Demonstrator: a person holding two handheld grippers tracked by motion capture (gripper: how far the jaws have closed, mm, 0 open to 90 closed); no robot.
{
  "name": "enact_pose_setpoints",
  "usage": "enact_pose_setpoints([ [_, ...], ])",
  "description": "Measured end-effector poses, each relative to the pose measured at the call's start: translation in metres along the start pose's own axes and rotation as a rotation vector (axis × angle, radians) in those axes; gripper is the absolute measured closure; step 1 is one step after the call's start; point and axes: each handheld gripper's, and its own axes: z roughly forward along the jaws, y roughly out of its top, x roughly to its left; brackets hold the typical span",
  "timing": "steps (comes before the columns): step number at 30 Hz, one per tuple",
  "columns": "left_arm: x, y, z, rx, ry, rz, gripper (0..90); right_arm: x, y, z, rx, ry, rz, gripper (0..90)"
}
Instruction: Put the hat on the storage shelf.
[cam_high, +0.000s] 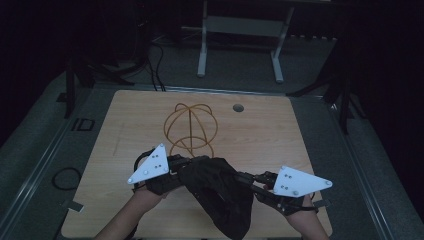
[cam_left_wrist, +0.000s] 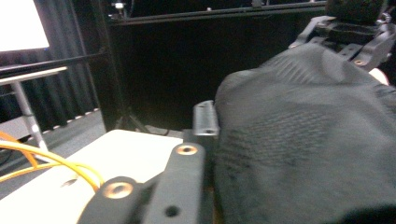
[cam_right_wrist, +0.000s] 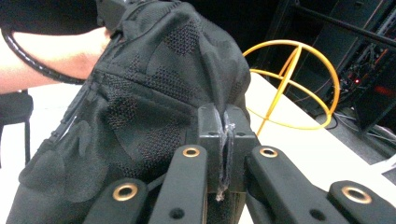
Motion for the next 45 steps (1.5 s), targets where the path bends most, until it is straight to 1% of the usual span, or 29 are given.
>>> enact_pose_setpoints([
  [1,0.0,0.0,0.0,0.001,0.0,-0.002,77.9,-0.001,0.0,-0.002,-0.003,-0.003,0.007,87.9],
  [2,0.0,0.0,0.001,0.016,0.023,0.009,63.9,-0.002,0.0,-0.004,-0.014,0.006,0.02,87.8],
  [3,0.0,0.0,0.001,0.016,0.023,0.009,61.6,-0.002,0.0,-0.004,-0.014,0.006,0.02,87.8],
  [5,-0.001,0.0,0.0,0.029,0.029,0.023,60.7,-0.005,0.0,-0.007,-0.018,-0.001,0.033,87.8],
  [6,-0.001,0.0,0.0,0.038,0.044,0.033,59.8,-0.007,0.0,-0.01,-0.028,-0.006,0.05,87.8],
  [7,-0.001,0.0,0.0,0.038,0.044,0.033,59.8,-0.007,0.0,-0.01,-0.028,-0.006,0.05,87.8],
  [8,0.0,0.001,-0.002,0.034,0.064,0.029,58.5,-0.01,0.0,-0.014,-0.033,-0.018,0.056,87.8],
  [11,0.001,0.001,-0.004,0.036,0.07,0.028,57.7,-0.012,0.0,-0.018,-0.035,-0.034,0.061,87.8],
  [12,0.002,0.001,-0.006,0.047,0.088,0.033,57.7,-0.015,-0.001,-0.022,-0.046,-0.044,0.073,87.8],
  [13,0.002,0.001,-0.006,0.047,0.088,0.033,57.7,-0.015,-0.001,-0.022,-0.046,-0.044,0.073,87.8],
  [16,0.003,-0.001,-0.012,0.055,0.11,0.029,56.9,-0.021,0.0,-0.032,-0.062,-0.08,0.096,87.8],
  [17,0.003,-0.001,-0.012,0.055,0.11,0.029,56.7,-0.021,0.0,-0.032,-0.062,-0.08,0.096,87.8],
  [18,0.004,-0.004,-0.016,0.062,0.124,0.024,56.7,-0.025,0.0,-0.037,-0.074,-0.101,0.109,87.7],
  [19,0.004,-0.004,-0.016,0.062,0.124,0.024,56.7,-0.025,0.0,-0.037,-0.074,-0.101,0.109,87.7],
  [20,0.005,-0.008,-0.02,0.067,0.136,0.018,56.7,-0.029,0.001,-0.042,-0.085,-0.121,0.125,87.8],
  [21,0.005,-0.008,-0.02,0.067,0.136,0.018,56.7,-0.029,0.001,-0.042,-0.085,-0.121,0.125,87.8],
  [22,0.005,-0.012,-0.024,0.073,0.139,0.012,56.7,-0.032,0.002,-0.047,-0.093,-0.143,0.128,87.8],
  [29,0.008,-0.03,-0.04,0.09,0.18,-0.012,54.2,-0.043,0.008,-0.055,-0.103,-0.201,0.133,87.8],
  [31,0.01,-0.038,-0.048,0.091,0.191,-0.036,54.2,-0.048,0.011,-0.057,-0.106,-0.22,0.137,87.7],
  [32,0.011,-0.042,-0.05,0.098,0.205,-0.037,54.2,-0.054,0.013,-0.058,-0.11,-0.237,0.14,87.7],
  [33,0.012,-0.046,-0.053,0.107,0.216,-0.044,54.2,-0.054,0.013,-0.058,-0.11,-0.237,0.14,87.7],
  [34,0.012,-0.053,-0.057,0.13,0.231,-0.051,54.3,-0.061,0.017,-0.06,-0.115,-0.255,0.14,87.7],
  [35,0.012,-0.053,-0.057,0.13,0.231,-0.051,54.3,-0.061,0.017,-0.06,-0.115,-0.255,0.14,87.7],
  [36,0.012,-0.061,-0.06,0.158,0.25,-0.052,54.3,-0.068,0.021,-0.06,-0.115,-0.265,0.139,87.7],
  [37,0.012,-0.061,-0.06,0.158,0.25,-0.052,54.3,-0.068,0.021,-0.06,-0.115,-0.265,0.139,87.7],
  [40,0.014,-0.078,-0.068,0.184,0.277,-0.067,54.3,-0.081,0.029,-0.056,-0.112,-0.292,0.137,87.7],
  [41,0.014,-0.078,-0.068,0.184,0.277,-0.067,54.3,-0.081,0.029,-0.056,-0.112,-0.292,0.137,87.7],
  [44,0.015,-0.09,-0.076,0.186,0.298,-0.092,54.2,-0.093,0.035,-0.047,-0.119,-0.313,0.155,87.7],
  [45,0.015,-0.093,-0.077,0.187,0.301,-0.1,54.2,-0.093,0.035,-0.047,-0.119,-0.313,0.155,87.7],
])
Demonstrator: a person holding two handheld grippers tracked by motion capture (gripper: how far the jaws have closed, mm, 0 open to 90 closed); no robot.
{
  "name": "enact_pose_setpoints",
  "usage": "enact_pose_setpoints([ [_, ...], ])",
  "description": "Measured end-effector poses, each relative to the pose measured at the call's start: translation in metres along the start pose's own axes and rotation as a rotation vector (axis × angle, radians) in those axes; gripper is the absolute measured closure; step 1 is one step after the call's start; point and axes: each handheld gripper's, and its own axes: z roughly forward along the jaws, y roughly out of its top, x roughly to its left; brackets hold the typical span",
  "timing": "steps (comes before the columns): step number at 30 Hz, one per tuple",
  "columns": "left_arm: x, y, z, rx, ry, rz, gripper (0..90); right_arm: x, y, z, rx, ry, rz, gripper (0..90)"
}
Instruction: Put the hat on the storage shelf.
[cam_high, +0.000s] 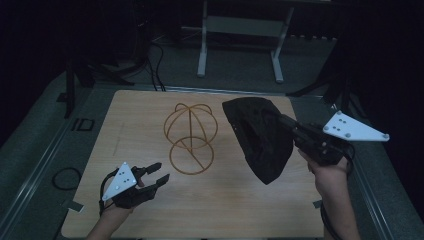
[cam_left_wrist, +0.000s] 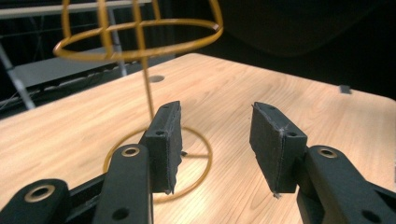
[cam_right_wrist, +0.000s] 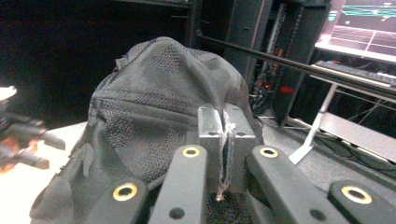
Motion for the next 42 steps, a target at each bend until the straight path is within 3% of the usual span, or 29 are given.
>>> enact_pose_setpoints([
  [4,0.004,-0.015,-0.004,0.014,0.029,-0.004,50.8,-0.006,0.006,0.016,-0.005,-0.016,0.011,87.7],
  [5,0.007,-0.021,-0.005,0.023,0.04,-0.03,46.0,-0.008,0.01,0.025,-0.014,-0.02,0.027,87.7],
  [7,0.008,-0.024,-0.006,0.025,0.043,-0.038,43.3,-0.008,0.013,0.03,-0.014,-0.024,0.023,87.6],
  [13,0.013,-0.038,-0.008,0.033,0.113,-0.076,1.9,-0.005,0.029,0.066,0.007,-0.049,-0.004,87.7],
  [22,0.016,-0.053,-0.013,0.037,0.141,-0.137,2.0,0.01,0.043,0.107,0.046,-0.051,-0.04,87.6],
  [25,0.017,-0.055,-0.016,0.021,0.145,-0.15,2.0,0.021,0.044,0.127,0.078,-0.023,-0.054,87.6],
  [33,0.019,-0.058,-0.018,0.011,0.144,-0.168,2.0,0.043,0.035,0.154,0.14,0.047,-0.059,87.5],
  [42,0.02,-0.061,-0.019,0.004,0.144,-0.176,2.0,0.051,0.021,0.174,0.188,0.104,-0.033,87.4],
])
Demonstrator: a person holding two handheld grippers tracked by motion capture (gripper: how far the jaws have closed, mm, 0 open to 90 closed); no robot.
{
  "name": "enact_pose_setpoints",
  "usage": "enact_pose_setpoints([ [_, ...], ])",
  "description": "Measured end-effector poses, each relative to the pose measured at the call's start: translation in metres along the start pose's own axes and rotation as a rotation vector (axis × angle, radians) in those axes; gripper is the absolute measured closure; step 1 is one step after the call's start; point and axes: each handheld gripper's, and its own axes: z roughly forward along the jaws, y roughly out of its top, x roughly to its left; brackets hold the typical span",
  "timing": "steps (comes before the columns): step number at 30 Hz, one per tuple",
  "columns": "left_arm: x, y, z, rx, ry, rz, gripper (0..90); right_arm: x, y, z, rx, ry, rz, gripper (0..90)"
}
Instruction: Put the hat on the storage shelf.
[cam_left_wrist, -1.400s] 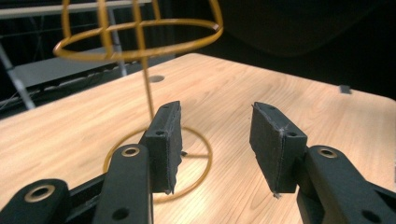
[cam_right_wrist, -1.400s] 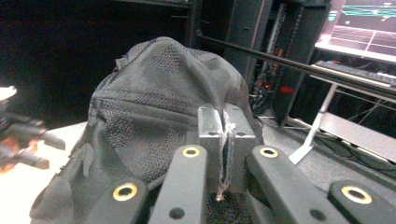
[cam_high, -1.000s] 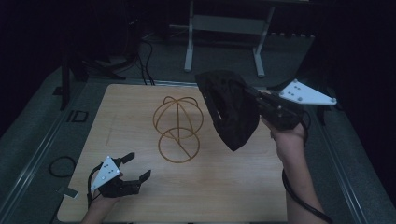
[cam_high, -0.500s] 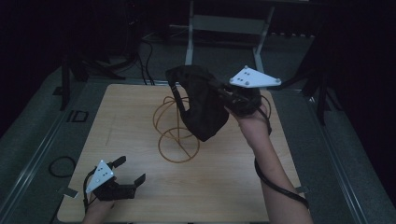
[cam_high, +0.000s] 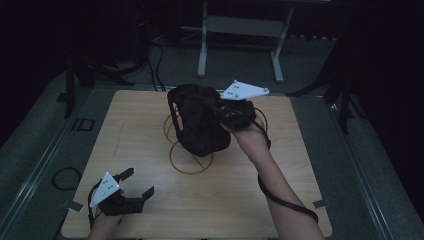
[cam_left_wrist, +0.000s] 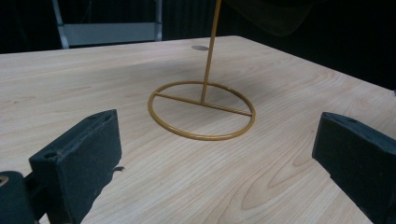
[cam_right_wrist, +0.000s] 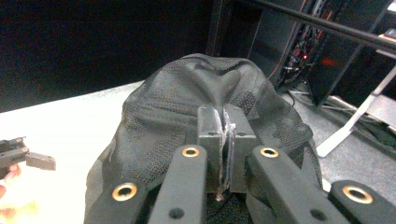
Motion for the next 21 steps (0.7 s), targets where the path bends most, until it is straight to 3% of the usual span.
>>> enact_pose_setpoints([
  [3,0.001,-0.002,0.0,0.004,0.001,-0.004,2.0,0.002,-0.003,0.008,0.016,0.03,0.012,87.1],
  [13,-0.001,-0.002,0.0,-0.006,0.006,0.001,2.0,0.008,-0.01,0.027,0.065,0.054,0.008,85.8],
  [18,-0.001,-0.003,0.002,0.004,0.005,0.006,2.0,0.008,-0.02,0.037,0.107,0.079,0.005,77.1],
  [21,-0.002,-0.003,0.001,0.001,0.002,0.008,2.0,0.008,-0.022,0.038,0.097,0.085,0.017,73.7],
])
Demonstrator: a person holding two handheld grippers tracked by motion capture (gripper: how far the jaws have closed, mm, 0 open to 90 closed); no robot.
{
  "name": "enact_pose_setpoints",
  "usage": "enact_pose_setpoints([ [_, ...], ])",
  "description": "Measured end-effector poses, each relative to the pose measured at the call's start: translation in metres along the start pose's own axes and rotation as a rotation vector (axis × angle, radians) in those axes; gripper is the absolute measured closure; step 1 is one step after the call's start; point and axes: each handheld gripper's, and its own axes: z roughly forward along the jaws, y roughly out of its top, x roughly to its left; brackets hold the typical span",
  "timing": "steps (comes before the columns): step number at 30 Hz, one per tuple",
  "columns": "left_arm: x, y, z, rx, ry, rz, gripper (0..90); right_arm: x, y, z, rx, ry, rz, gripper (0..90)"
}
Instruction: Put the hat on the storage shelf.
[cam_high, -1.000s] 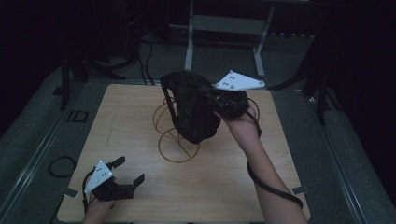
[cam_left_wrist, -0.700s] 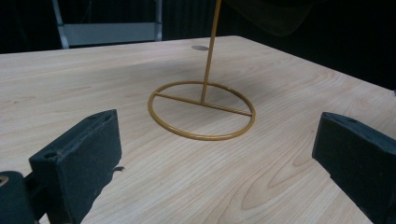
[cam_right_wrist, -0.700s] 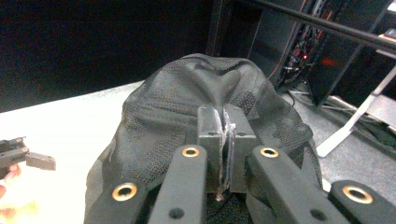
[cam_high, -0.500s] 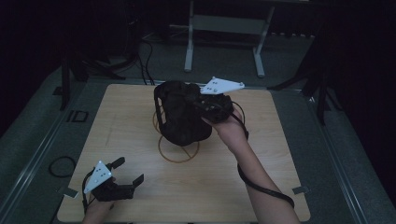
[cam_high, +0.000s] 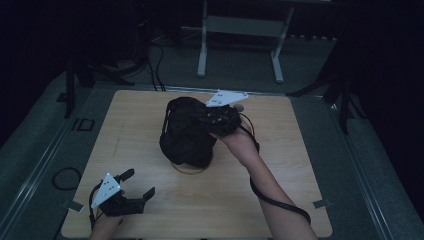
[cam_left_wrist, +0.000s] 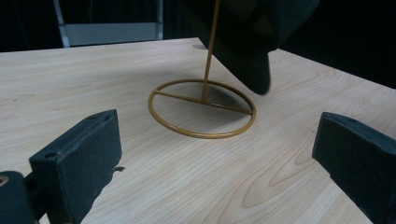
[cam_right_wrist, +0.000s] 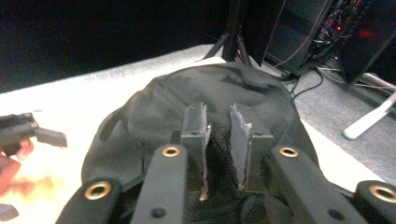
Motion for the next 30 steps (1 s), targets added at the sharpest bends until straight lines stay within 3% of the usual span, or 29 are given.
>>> enact_pose_setpoints([
  [4,-0.001,-0.001,0.0,0.002,-0.003,-0.002,2.0,-0.001,0.001,-0.001,-0.001,0.011,0.01,67.1],
  [7,-0.001,-0.001,0.001,0.002,0.001,-0.001,2.0,0.0,0.003,-0.001,0.015,-0.006,-0.008,59.1],
  [12,0.0,-0.001,0.0,-0.004,0.007,-0.004,2.0,0.001,0.002,-0.003,0.011,-0.009,-0.008,54.6],
  [17,0.001,-0.002,-0.001,-0.008,0.012,-0.011,2.0,-0.003,0.003,-0.008,0.009,-0.009,0.009,43.0],
  [30,0.0,-0.001,0.0,-0.006,0.011,-0.006,2.1,-0.01,-0.007,-0.025,-0.017,-0.004,0.038,23.5],
])
